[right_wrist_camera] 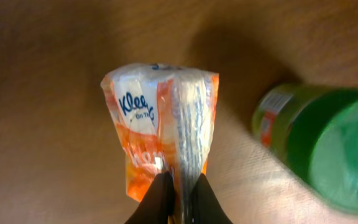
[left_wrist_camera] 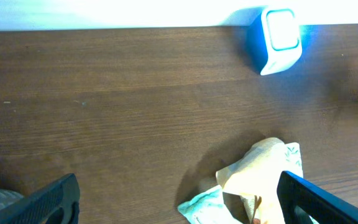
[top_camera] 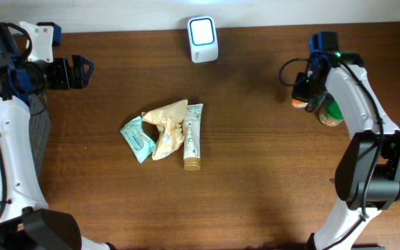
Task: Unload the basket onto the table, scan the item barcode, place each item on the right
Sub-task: 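Set the orange snack pack beside the jar, right gripper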
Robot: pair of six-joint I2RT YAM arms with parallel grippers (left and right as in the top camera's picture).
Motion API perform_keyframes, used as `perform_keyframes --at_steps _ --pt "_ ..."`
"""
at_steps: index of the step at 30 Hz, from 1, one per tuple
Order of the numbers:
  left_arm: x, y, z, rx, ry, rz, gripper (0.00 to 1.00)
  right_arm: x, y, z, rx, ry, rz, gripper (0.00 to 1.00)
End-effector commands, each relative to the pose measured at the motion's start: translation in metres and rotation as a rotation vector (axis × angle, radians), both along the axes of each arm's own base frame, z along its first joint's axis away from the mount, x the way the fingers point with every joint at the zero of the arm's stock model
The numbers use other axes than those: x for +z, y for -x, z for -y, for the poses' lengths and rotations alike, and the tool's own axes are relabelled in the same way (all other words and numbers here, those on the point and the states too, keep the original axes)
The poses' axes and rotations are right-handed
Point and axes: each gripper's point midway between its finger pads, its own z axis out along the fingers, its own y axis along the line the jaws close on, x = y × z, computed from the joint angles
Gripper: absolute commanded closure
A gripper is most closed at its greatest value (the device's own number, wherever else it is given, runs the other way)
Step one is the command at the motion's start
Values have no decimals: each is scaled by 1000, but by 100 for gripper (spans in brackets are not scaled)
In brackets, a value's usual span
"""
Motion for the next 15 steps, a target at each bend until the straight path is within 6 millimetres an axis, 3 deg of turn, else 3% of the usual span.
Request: perform_keyframes --at_steps 1,4,6,7,8,9,11,12,13,15 --pt "5 -1 1 0 11 11 1 -15 5 15 -15 39 -8 93" --pt "5 -1 1 0 11 11 1 -17 9 33 -44 129 -21 89" --pt "5 -1 1 0 11 11 1 -17 8 36 -49 131 -14 62" --pt "5 -1 1 0 11 11 1 -17 8 35 -42 125 -15 54" --pt "5 -1 1 0 11 11 1 -15 6 22 32 66 -19 41" --pt "5 -1 1 0 11 11 1 -9 4 11 64 7 -17 37" --pt "5 -1 1 0 11 11 1 16 -2 -14 110 -116 13 37" --pt "5 -1 1 0 11 11 1 37 -6 -42 214 -223 50 37" --pt "5 -1 1 0 11 11 1 45 -7 -55 254 -272 65 37" --pt "5 -1 1 0 11 11 1 68 -4 -107 381 -455 103 36"
